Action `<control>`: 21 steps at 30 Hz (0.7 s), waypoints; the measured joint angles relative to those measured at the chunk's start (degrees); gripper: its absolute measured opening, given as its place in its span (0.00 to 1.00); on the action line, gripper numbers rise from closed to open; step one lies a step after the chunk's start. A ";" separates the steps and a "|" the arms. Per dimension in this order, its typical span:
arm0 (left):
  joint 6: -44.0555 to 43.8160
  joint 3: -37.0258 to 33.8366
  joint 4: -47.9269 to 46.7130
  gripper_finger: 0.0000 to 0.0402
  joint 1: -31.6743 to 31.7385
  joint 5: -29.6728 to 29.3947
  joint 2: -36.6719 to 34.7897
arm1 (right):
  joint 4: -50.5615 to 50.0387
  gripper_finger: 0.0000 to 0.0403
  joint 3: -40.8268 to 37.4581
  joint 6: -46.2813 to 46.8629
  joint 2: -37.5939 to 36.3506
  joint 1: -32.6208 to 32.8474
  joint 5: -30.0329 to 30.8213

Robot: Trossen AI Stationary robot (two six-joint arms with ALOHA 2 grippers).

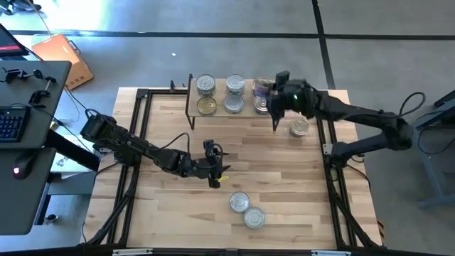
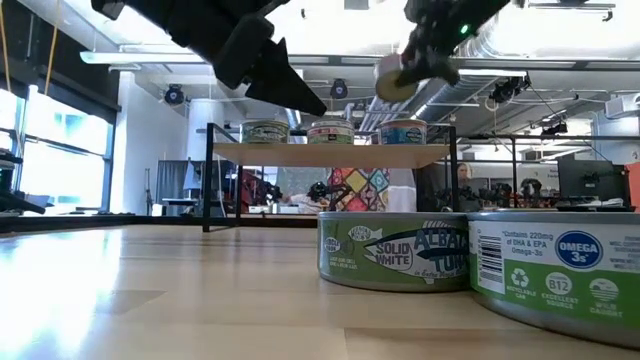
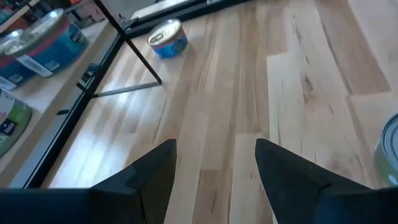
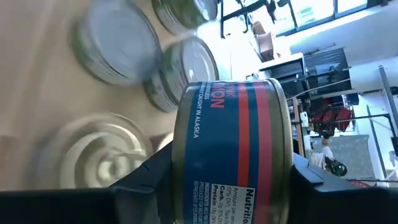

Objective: Stack canned seafood by type on shelf
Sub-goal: Stack the left blue tuna can on top of the top blue tuna can on the shelf

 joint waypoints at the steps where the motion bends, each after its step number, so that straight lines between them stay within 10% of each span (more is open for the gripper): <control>1: 0.00 0.00 -0.18 0.53 0.00 0.00 0.00 | 1.45 0.42 0.00 -0.81 1.09 -1.73 -1.29; 21: -0.02 0.00 -0.25 0.53 0.22 0.02 0.00 | 5.42 0.52 -0.04 -3.29 10.53 -11.36 -5.60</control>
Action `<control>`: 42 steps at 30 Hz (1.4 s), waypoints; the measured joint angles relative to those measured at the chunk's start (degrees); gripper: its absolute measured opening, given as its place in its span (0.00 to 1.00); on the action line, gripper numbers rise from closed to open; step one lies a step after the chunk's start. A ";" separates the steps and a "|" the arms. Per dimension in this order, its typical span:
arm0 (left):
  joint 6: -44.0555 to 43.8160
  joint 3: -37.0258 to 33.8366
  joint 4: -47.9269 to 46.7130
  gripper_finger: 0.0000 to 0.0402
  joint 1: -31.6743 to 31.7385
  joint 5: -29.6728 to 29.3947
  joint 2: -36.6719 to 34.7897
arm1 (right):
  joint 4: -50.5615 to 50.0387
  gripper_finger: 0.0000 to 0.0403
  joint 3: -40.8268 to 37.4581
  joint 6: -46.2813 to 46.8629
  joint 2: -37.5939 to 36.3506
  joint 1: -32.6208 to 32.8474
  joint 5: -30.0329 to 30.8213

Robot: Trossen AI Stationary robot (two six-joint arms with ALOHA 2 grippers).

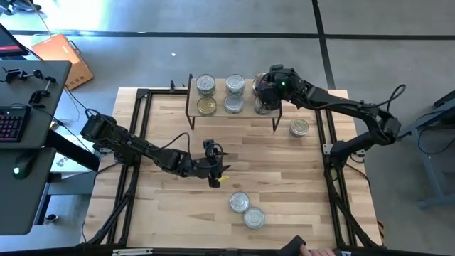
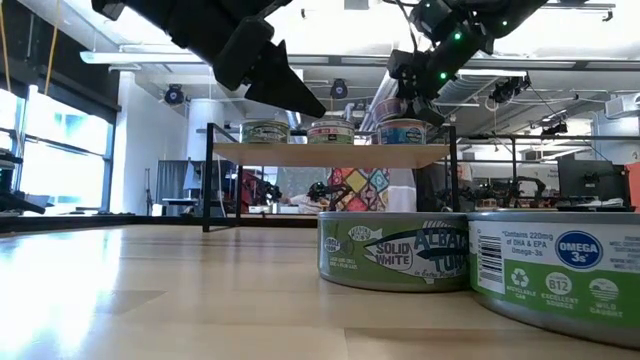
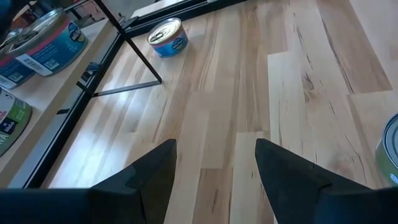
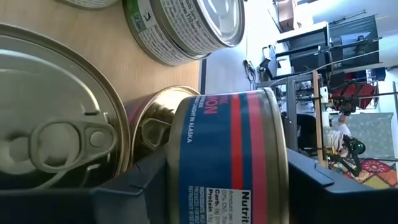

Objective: Stack canned seafood by type on shelf
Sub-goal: Stack the left blue tuna can on top of the top blue tuna can on the shelf, then stack the green tuna can on top of the bottom green tuna can on the shelf

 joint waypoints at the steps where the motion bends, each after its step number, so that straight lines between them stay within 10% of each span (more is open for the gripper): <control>1: 0.00 0.00 0.02 0.53 0.00 0.01 0.00 | -0.02 0.52 0.00 0.02 0.00 0.04 0.00; 14: -0.09 0.02 -0.70 0.53 0.00 0.01 0.00 | -0.54 0.72 0.00 -0.20 -1.17 0.19 -0.24; 42: -0.15 0.07 -0.74 0.53 0.02 0.01 0.00 | -7.64 0.72 0.00 4.08 -7.91 3.07 -2.18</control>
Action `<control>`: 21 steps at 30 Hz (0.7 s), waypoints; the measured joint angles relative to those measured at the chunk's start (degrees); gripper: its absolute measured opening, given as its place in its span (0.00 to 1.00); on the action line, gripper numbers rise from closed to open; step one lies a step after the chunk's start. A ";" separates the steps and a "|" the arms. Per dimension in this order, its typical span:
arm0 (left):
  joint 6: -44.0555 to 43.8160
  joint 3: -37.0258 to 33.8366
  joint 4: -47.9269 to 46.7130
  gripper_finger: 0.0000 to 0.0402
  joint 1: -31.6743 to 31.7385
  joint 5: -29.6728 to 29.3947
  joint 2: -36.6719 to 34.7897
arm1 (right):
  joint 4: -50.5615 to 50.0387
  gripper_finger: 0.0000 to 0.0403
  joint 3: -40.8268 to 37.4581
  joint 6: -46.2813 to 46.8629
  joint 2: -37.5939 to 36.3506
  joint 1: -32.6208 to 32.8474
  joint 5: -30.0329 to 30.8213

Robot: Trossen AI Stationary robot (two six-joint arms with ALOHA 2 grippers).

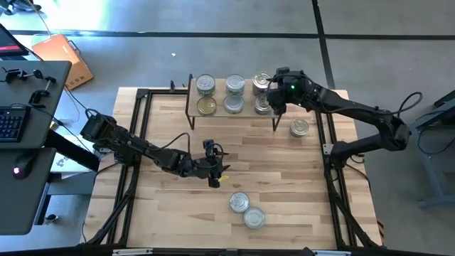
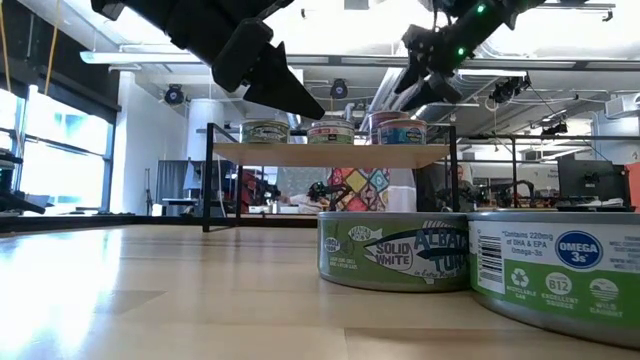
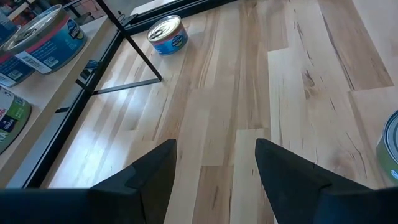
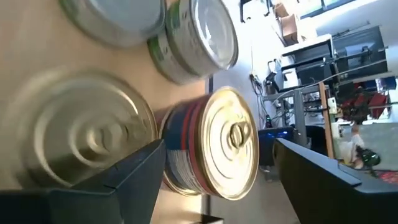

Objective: Stack canned seafood by type on shelf
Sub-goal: Stack the green tuna can on top of the bottom green tuna can on the shelf

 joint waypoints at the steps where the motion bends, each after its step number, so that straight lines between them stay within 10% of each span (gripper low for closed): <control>1: 0.00 0.00 0.00 0.53 0.00 0.00 0.00 | -0.22 0.72 0.00 1.82 -0.59 0.63 0.11; 7: -0.04 0.00 -0.02 0.53 0.00 0.00 0.00 | -5.61 0.72 0.04 20.65 -5.26 6.74 -2.88; 13: -1.50 0.00 0.16 0.53 0.00 0.02 0.01 | -10.81 0.72 -4.10 40.93 -6.88 15.06 -26.06; 21: 1.98 0.00 4.56 0.53 -0.17 3.54 1.00 | 21.10 0.72 -26.62 54.21 -6.75 35.08 -17.35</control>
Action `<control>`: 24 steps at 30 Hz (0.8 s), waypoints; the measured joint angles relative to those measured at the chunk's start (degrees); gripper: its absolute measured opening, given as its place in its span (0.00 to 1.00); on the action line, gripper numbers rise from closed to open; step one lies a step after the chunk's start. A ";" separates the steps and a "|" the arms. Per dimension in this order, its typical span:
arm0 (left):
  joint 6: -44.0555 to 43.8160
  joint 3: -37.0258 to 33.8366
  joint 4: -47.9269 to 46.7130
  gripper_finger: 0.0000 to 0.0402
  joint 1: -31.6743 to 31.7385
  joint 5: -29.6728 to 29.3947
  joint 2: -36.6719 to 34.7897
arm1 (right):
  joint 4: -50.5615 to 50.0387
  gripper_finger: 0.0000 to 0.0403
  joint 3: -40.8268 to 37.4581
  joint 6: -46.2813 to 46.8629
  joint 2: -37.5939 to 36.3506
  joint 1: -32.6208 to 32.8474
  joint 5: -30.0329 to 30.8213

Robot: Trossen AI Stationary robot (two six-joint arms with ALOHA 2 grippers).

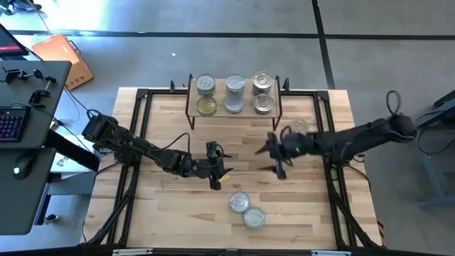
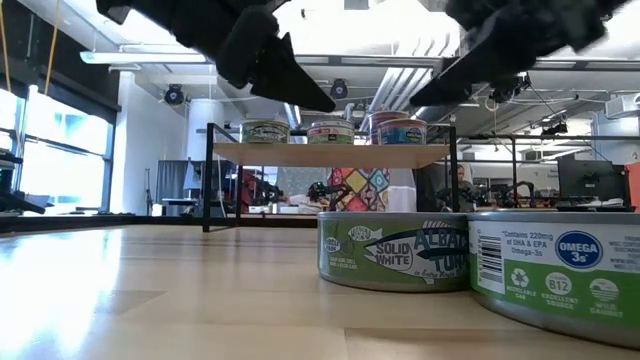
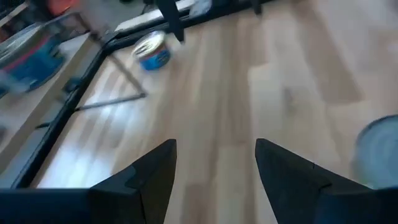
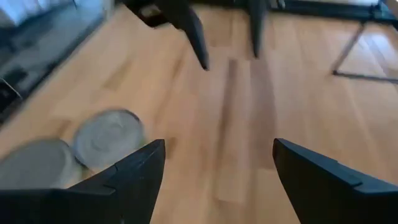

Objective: Stack canned seafood by type on shelf
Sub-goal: Stack the green tuna can on top of the bottom green tuna can on the shelf

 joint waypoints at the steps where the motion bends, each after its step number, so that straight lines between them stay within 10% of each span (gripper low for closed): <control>1: 0.69 0.00 1.34 0.53 0.00 1.25 0.50 | 5.47 0.72 -2.82 1.73 0.00 2.25 1.89; 11: 4.10 -7.91 33.66 0.53 -1.27 12.63 8.13 | 40.66 0.72 -21.42 14.53 4.56 18.34 27.53; 24: -8.23 -8.87 26.91 0.53 -7.93 8.87 6.19 | 41.83 0.72 -19.58 14.86 11.14 19.74 30.57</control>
